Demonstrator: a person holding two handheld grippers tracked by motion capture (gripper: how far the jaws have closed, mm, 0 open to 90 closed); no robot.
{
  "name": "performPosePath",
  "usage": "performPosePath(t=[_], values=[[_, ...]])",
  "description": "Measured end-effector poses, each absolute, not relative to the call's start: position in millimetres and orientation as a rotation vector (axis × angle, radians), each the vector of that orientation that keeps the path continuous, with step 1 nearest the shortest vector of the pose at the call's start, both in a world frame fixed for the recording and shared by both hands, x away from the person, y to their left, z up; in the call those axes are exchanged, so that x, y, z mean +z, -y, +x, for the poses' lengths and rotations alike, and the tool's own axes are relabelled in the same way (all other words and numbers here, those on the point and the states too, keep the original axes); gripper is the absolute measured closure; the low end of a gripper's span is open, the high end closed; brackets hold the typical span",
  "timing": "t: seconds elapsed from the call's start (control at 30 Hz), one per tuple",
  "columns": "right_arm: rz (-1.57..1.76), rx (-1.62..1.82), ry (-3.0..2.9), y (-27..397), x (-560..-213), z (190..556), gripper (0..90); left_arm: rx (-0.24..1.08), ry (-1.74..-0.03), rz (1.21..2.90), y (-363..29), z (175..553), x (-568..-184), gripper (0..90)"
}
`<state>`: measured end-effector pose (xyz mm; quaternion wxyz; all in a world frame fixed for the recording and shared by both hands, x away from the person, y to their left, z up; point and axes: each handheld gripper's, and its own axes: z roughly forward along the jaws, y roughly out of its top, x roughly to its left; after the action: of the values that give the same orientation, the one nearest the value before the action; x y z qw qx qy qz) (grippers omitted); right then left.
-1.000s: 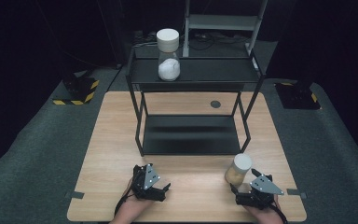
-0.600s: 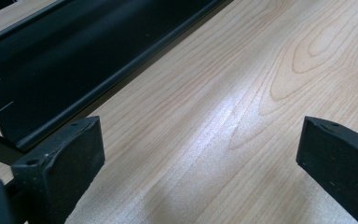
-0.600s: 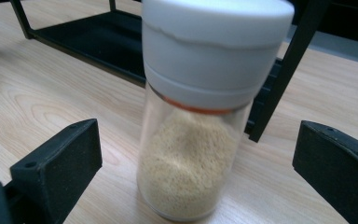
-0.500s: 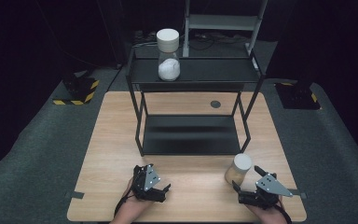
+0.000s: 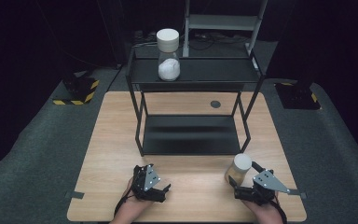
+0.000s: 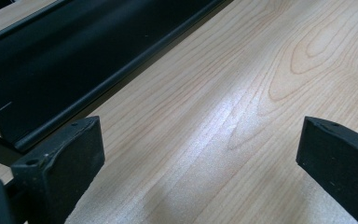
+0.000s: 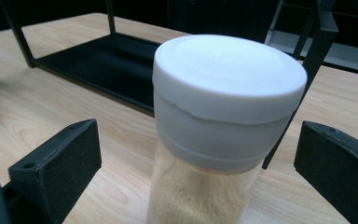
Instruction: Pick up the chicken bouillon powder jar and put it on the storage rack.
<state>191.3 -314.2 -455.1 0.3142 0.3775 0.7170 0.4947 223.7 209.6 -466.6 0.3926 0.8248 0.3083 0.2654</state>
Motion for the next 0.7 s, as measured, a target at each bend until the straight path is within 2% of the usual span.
performPosePath(t=[0.43, 0.53, 0.7], values=[[1.091, 1.32, -1.814, 309, -466, 197, 0.5, 0.662, -0.792, 2.085, -211, 225, -467, 1.1], [1.094, 1.338, -1.809, 312, -469, 197, 4.6, 0.66, -0.791, 2.086, -211, 225, -467, 1.1], [1.069, 1.387, -1.814, 319, -474, 197, 17.6, 0.656, -0.793, 2.085, -212, 226, -467, 1.0]])
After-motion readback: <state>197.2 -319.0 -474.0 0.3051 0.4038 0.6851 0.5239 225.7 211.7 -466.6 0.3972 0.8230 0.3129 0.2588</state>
